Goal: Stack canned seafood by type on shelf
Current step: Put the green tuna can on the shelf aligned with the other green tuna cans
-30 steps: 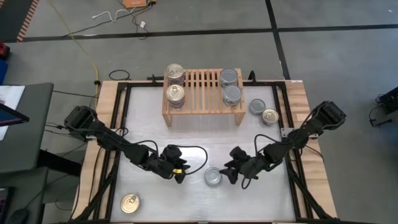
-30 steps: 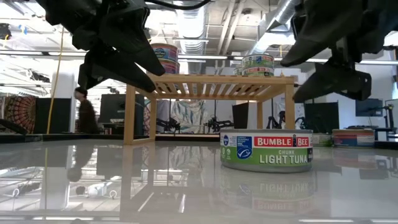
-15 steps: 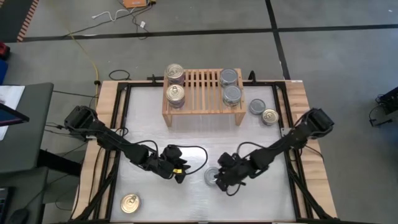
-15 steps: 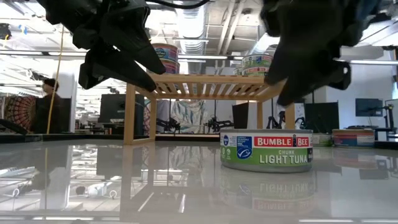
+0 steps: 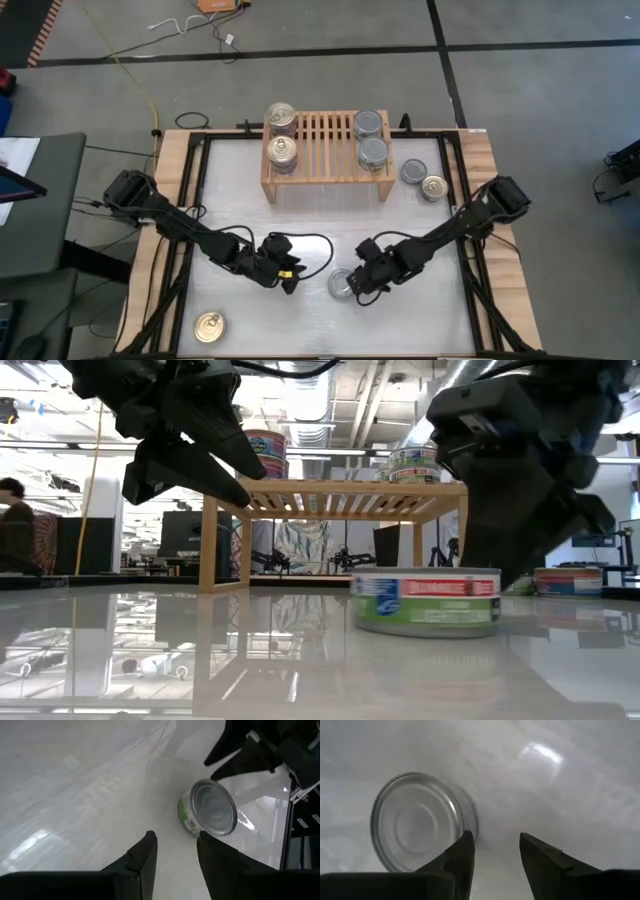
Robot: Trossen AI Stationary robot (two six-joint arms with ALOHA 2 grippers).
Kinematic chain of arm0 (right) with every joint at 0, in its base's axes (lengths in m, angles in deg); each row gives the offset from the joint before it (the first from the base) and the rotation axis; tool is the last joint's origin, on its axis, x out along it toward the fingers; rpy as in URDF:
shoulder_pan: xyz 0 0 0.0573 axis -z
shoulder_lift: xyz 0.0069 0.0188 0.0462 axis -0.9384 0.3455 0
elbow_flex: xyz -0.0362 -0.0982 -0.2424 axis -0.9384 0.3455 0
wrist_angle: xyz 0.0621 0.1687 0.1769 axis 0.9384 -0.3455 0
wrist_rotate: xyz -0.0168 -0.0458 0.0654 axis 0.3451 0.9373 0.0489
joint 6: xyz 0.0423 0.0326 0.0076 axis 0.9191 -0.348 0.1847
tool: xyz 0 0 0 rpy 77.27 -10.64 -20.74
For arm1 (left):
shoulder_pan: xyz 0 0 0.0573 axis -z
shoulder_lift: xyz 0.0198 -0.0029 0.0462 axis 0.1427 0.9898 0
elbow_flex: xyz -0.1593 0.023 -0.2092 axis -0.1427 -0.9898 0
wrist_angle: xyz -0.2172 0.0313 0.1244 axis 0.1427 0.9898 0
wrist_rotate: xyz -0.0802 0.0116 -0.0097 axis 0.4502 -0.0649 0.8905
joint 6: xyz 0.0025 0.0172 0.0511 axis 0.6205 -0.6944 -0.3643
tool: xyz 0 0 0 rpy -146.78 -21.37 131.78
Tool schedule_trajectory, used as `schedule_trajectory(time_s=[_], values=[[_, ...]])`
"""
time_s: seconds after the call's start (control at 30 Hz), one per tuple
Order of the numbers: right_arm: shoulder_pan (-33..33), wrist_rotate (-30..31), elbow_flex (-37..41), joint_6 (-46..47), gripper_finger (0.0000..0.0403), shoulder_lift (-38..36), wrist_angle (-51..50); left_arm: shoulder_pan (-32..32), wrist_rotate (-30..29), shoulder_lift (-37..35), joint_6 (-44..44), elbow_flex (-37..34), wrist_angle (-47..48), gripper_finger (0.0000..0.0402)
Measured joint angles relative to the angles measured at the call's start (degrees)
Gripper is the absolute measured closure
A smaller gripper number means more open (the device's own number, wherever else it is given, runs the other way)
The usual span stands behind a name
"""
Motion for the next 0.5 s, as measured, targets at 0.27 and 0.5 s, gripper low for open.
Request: schedule_trajectory(time_s=[0.27,0.5], values=[[-1.64,1.99,3.65,5.56,0.0233,0.0,8.86,0.0,0.0,0.0,0.05,0.0,0.04,0.0269],[-2.34,6.75,3.66,7.72,0.0237,-1.46,10.05,0.0,0.02,0.0,0.03,0.0,0.03,0.0269]])
